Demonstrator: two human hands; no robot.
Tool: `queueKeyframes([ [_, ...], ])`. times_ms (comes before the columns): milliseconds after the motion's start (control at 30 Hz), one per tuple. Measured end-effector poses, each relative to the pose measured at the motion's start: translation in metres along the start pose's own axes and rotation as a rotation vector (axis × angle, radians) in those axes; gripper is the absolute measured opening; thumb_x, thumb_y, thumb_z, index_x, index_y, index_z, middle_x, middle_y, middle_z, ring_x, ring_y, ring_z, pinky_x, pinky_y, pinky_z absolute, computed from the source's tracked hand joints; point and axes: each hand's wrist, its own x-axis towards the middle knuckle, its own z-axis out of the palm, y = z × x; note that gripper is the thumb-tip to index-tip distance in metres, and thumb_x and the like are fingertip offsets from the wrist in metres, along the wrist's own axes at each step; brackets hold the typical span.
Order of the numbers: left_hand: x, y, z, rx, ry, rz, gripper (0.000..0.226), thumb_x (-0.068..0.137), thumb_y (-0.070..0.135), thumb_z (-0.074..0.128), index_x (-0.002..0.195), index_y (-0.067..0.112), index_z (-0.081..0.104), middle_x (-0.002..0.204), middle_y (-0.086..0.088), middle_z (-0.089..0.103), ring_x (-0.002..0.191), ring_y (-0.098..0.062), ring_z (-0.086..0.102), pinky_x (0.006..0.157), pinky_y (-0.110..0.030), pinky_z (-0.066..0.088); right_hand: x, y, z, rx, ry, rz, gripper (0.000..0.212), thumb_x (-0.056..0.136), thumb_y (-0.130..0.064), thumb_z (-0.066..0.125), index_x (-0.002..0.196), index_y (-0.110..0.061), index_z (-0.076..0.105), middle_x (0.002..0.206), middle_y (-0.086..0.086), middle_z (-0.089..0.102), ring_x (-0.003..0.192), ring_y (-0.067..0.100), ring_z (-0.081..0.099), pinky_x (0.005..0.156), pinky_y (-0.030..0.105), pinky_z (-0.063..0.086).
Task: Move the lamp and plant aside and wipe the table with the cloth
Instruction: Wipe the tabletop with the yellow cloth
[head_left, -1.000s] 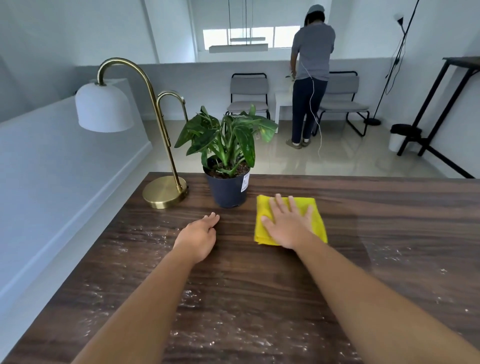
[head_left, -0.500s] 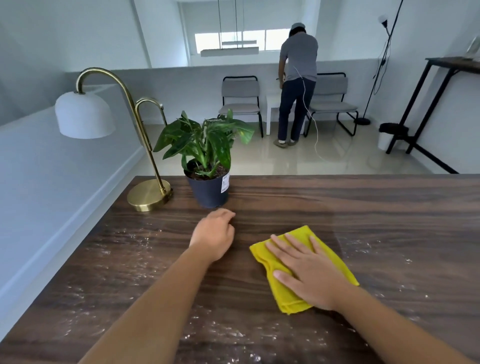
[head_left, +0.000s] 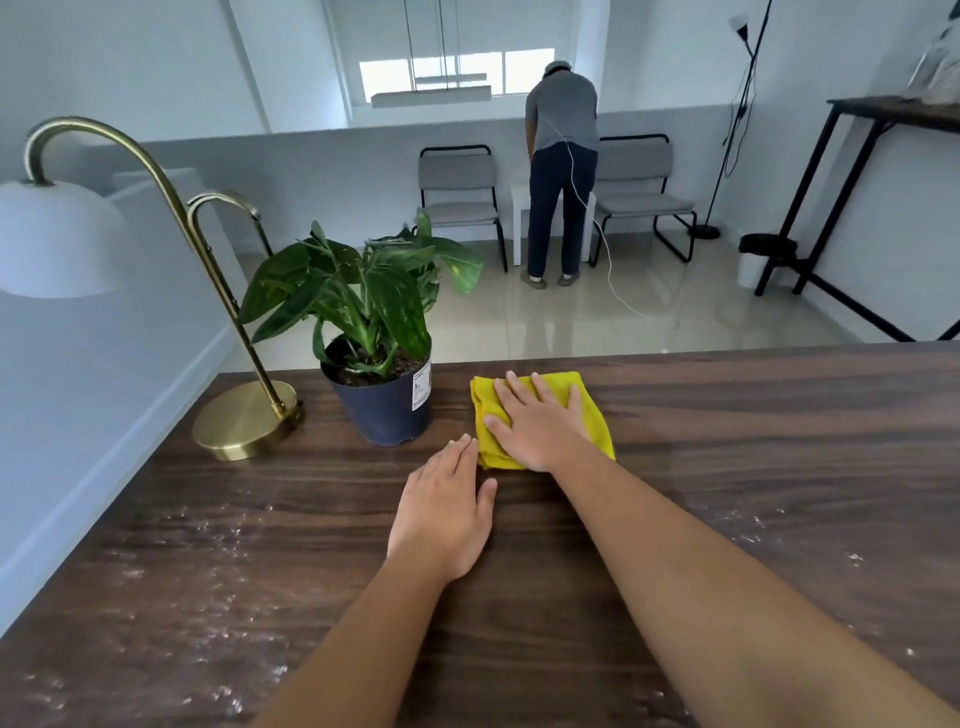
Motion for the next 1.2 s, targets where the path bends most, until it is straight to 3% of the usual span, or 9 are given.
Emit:
queueKeyframes([
  [200, 0.002, -0.005, 0.004, -0.012, 0.014, 0.0, 0.057, 0.099, 0.041, 0.031, 0.151, 0.021, 0.019, 0.16, 0.005, 0.019, 0.147, -0.011, 0.017, 0.12, -0.031, 0.018, 0.029, 0.024, -0.007, 0.037, -0.006, -0.003, 0.06, 0.096, -0.055, 0.015, 0.151, -0.034, 0.005, 0.161, -0.013, 0.0, 0.149, 0.015, -0.003, 0.117, 0.057, -0.004],
  [467, 0.001, -0.001, 0.001, -0.014, -0.002, -0.014, 0.056, 0.099, 0.039, 0.031, 0.151, 0.02, 0.02, 0.16, 0.004, 0.02, 0.147, -0.012, 0.018, 0.12, -0.031, 0.017, -0.028, 0.179, -0.026, 0.042, 0.032, 0.424, 0.061, 0.096, -0.055, 0.014, 0.151, -0.034, 0.003, 0.161, -0.014, -0.005, 0.149, 0.014, -0.004, 0.117, 0.057, 0.0],
  [600, 0.001, -0.001, 0.001, -0.018, -0.009, -0.019, 0.056, 0.099, 0.039, 0.031, 0.151, 0.019, 0.02, 0.16, 0.003, 0.019, 0.147, -0.013, 0.018, 0.12, -0.032, 0.018, -0.061, 0.172, -0.023, 0.042, 0.032, 0.545, 0.062, 0.096, -0.054, 0.014, 0.152, -0.031, 0.001, 0.161, -0.01, -0.007, 0.149, 0.017, -0.005, 0.116, 0.059, 0.0],
  [700, 0.001, 0.0, -0.001, -0.01, -0.025, -0.017, 0.056, 0.1, 0.039, 0.031, 0.151, 0.019, 0.02, 0.16, 0.003, 0.019, 0.147, -0.014, 0.018, 0.119, -0.033, 0.019, -0.075, 0.115, -0.012, 0.04, 0.043, 0.435, 0.065, 0.096, -0.054, 0.017, 0.152, -0.027, -0.001, 0.161, -0.008, -0.008, 0.149, 0.02, -0.005, 0.115, 0.061, 0.0],
  [867, 0.006, -0.003, -0.007, -0.128, -0.052, -0.05, 0.053, 0.097, 0.025, 0.042, 0.148, 0.017, 0.031, 0.157, 0.0, 0.028, 0.145, -0.016, 0.025, 0.116, -0.03, 0.02, -0.107, -0.016, 0.016, 0.0, 0.022, -0.015, 0.062, 0.097, -0.05, 0.016, 0.152, -0.025, 0.002, 0.162, -0.007, -0.004, 0.149, 0.021, -0.006, 0.113, 0.061, -0.007],
  [967, 0.005, -0.002, -0.011, -0.19, -0.073, -0.068, 0.053, 0.094, 0.015, 0.043, 0.147, 0.018, 0.033, 0.157, 0.001, 0.029, 0.145, -0.015, 0.025, 0.116, -0.028, 0.018, -0.115, -0.006, 0.013, 0.009, 0.001, -0.106, 0.058, 0.098, -0.049, 0.017, 0.152, -0.032, 0.005, 0.161, -0.013, -0.001, 0.149, 0.016, -0.005, 0.116, 0.057, -0.006],
  [1033, 0.002, 0.0, -0.011, -0.15, -0.09, -0.057, 0.053, 0.096, 0.017, 0.043, 0.148, 0.018, 0.03, 0.158, 0.002, 0.026, 0.146, -0.015, 0.023, 0.116, -0.029, 0.018, -0.119, 0.033, 0.007, 0.009, 0.002, -0.071, 0.057, 0.098, -0.049, 0.018, 0.151, -0.035, 0.005, 0.161, -0.016, -0.001, 0.149, 0.013, -0.005, 0.117, 0.055, -0.006],
  [1200, 0.0, 0.012, -0.019, -0.017, -0.148, -0.079, 0.052, 0.098, 0.021, 0.038, 0.148, 0.014, 0.028, 0.156, -0.003, 0.028, 0.143, -0.021, 0.028, 0.114, -0.033, 0.027, -0.153, 0.155, -0.012, -0.004, 0.038, 0.326, 0.058, 0.097, -0.054, 0.017, 0.151, -0.037, 0.004, 0.161, -0.015, -0.004, 0.149, 0.013, -0.002, 0.116, 0.059, -0.003],
])
